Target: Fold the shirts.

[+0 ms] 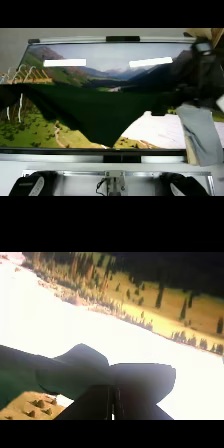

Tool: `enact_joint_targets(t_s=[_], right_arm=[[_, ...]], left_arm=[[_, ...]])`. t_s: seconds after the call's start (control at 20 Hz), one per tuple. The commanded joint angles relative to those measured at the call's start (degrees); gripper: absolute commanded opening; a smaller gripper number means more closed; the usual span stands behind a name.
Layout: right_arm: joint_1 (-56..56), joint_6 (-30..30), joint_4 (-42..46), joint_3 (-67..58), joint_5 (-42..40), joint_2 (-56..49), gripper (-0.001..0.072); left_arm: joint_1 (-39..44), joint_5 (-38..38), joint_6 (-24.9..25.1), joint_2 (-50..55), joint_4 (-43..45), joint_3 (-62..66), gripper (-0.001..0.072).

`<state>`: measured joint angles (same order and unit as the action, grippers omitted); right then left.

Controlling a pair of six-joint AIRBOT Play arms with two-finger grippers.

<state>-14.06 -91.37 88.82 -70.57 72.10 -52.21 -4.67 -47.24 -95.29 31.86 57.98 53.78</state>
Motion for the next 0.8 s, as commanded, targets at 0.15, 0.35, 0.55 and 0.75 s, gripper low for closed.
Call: enact_joint_targets(t_s=[0.15, 0.35, 0.55, 0.75], right_arm=[[-0.04, -2.91, -7.61, 4.74, -17.46, -17.68, 0.0058], [-0.04, -4.02, -13.44, 4.74, -18.53, -24.52, 0.0058], [-0.04, -3.58, -14.97, 4.72, -17.42, -24.00, 0.0058], [-0.04, -0.22, -14.80, 4.74, -13.27, -21.99, 0.0058]], left_arm=[[8.94, 26.75, 0.20, 25.38, -6.08, -3.23, 0.0034], [14.03, 22.67, 0.04, 39.41, -13.55, -3.23, 0.0087], [9.09, 8.33, 5.62, 39.85, -17.49, 0.70, 0.0622], [-4.90, -25.44, 11.65, 37.62, -15.15, 13.51, 0.0601]])
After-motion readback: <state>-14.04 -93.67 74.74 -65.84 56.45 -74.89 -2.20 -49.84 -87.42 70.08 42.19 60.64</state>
